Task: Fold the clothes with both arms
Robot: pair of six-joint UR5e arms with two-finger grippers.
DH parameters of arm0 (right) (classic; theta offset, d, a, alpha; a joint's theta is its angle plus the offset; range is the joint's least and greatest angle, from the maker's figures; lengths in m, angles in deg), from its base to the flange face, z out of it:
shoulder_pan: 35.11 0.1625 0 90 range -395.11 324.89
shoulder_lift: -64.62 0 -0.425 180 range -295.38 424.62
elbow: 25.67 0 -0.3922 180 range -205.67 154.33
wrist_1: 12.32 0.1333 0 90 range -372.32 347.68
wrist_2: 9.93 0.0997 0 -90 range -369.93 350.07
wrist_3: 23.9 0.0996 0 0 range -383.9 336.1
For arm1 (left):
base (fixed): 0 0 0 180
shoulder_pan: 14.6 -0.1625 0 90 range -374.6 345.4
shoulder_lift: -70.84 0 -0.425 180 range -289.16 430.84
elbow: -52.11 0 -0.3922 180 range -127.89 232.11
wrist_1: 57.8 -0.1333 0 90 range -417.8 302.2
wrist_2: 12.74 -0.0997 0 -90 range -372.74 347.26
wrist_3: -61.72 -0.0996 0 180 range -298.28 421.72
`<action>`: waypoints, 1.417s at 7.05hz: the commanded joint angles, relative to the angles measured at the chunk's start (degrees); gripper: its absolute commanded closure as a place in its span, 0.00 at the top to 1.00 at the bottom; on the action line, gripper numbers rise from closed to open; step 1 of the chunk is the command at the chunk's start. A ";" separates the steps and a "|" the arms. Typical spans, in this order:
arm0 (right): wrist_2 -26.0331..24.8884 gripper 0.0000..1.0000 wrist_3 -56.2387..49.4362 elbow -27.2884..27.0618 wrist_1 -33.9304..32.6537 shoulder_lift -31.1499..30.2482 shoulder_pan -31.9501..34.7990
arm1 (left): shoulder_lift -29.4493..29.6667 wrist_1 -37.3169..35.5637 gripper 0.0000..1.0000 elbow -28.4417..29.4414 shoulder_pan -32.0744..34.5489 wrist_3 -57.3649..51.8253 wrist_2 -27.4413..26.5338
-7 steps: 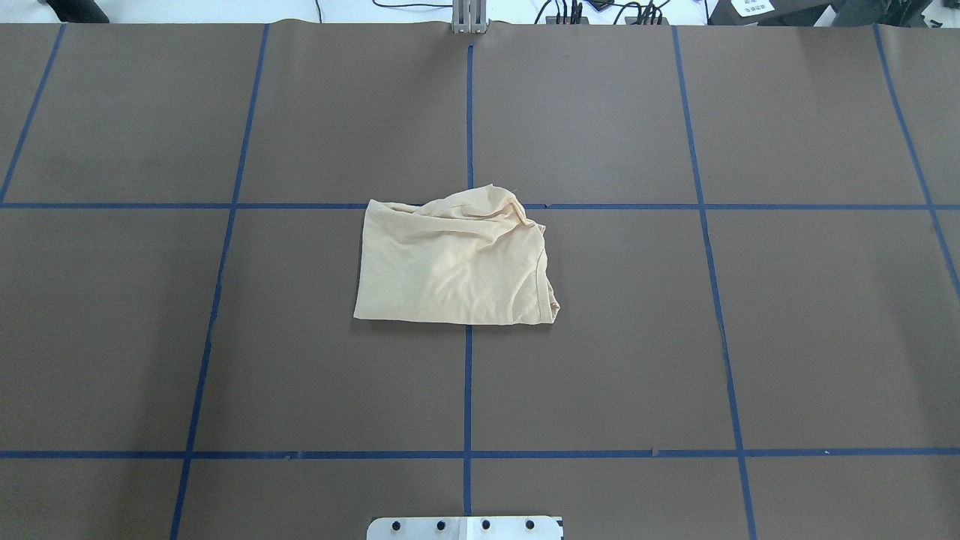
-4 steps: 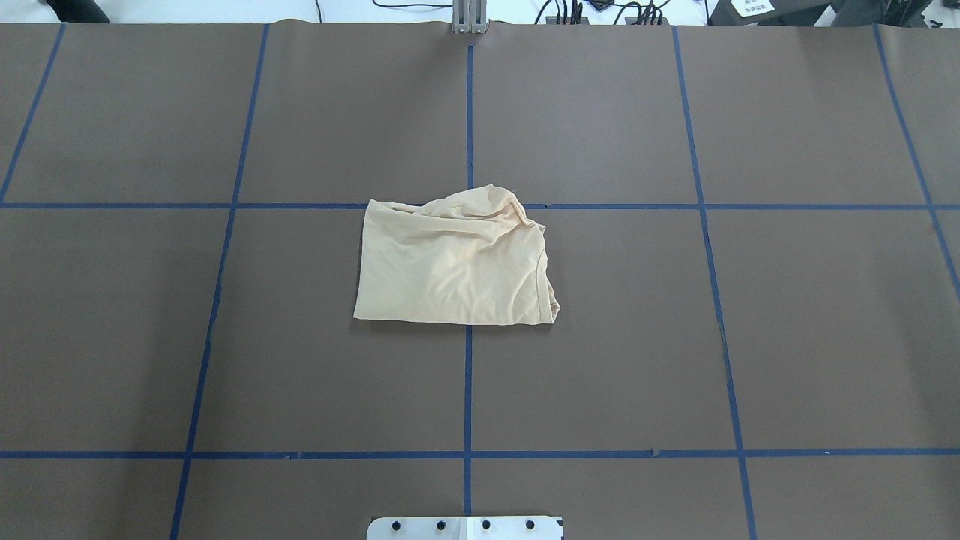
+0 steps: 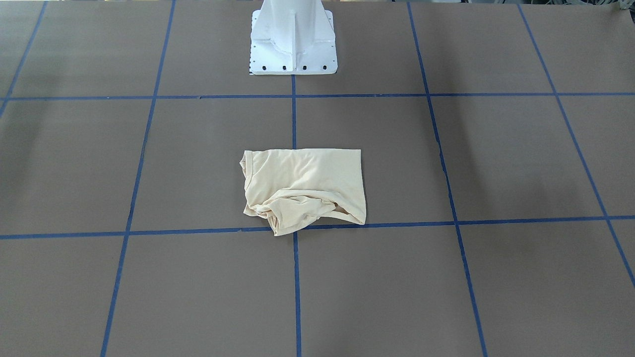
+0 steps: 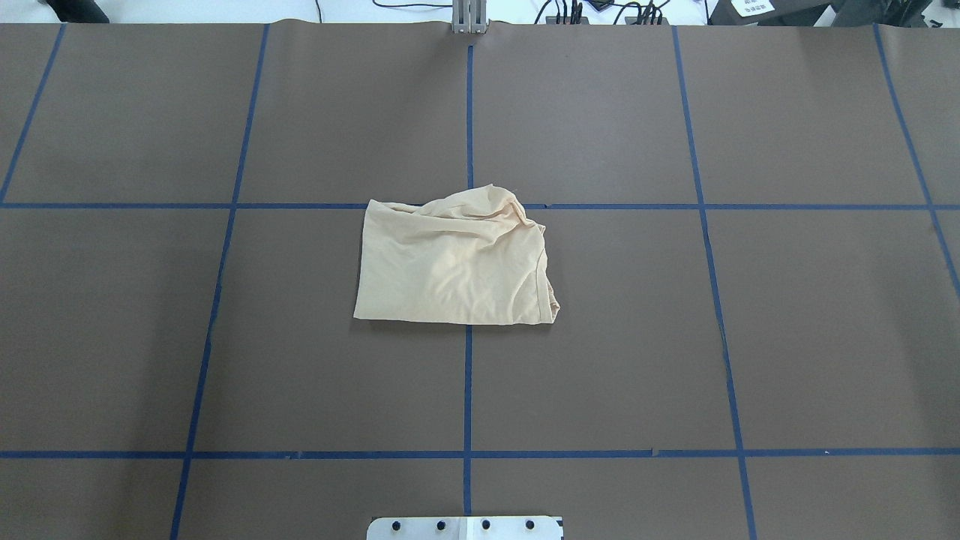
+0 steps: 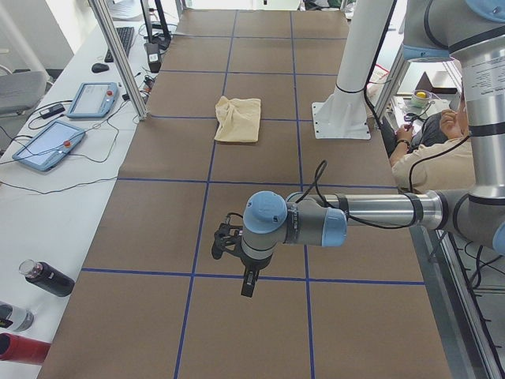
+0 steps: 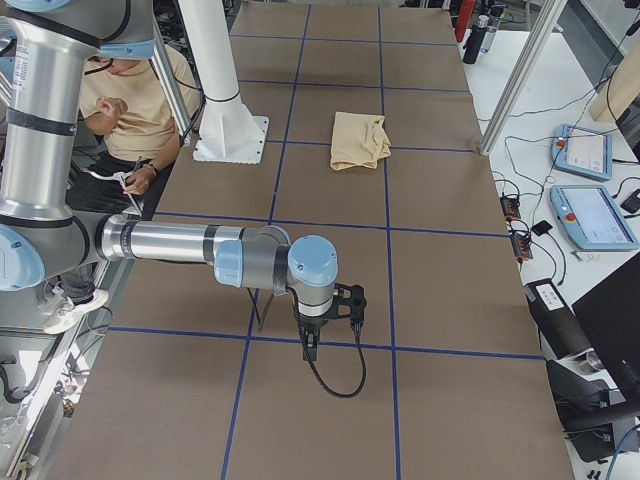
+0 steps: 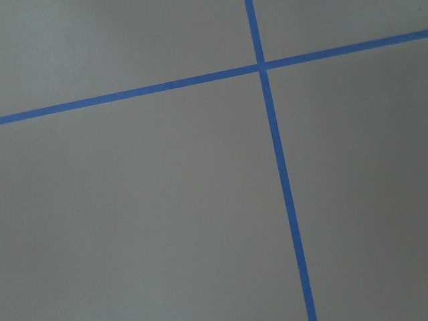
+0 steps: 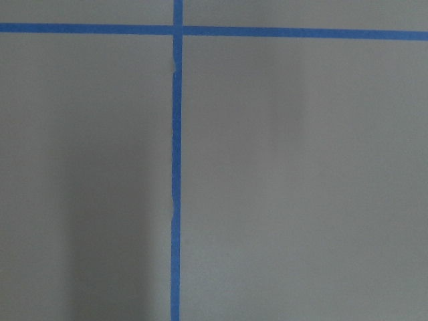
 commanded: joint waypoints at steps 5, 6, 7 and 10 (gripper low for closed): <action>0.00 1.00 -0.10 -0.01 0.02 0.00 0.00 | 0.09 0.09 1.00 -0.51 0.00 0.00 0.02; 0.00 1.00 -0.10 -0.01 0.02 -0.08 0.00 | 0.09 0.17 1.00 -0.60 0.00 -0.09 0.02; 0.00 1.00 -0.10 -0.01 0.02 -0.26 0.00 | 0.17 0.17 1.00 -0.69 0.00 -0.09 0.02; -0.08 1.00 -0.10 0.17 0.02 -0.61 0.00 | 0.52 0.17 1.00 -1.57 0.00 -0.01 -0.24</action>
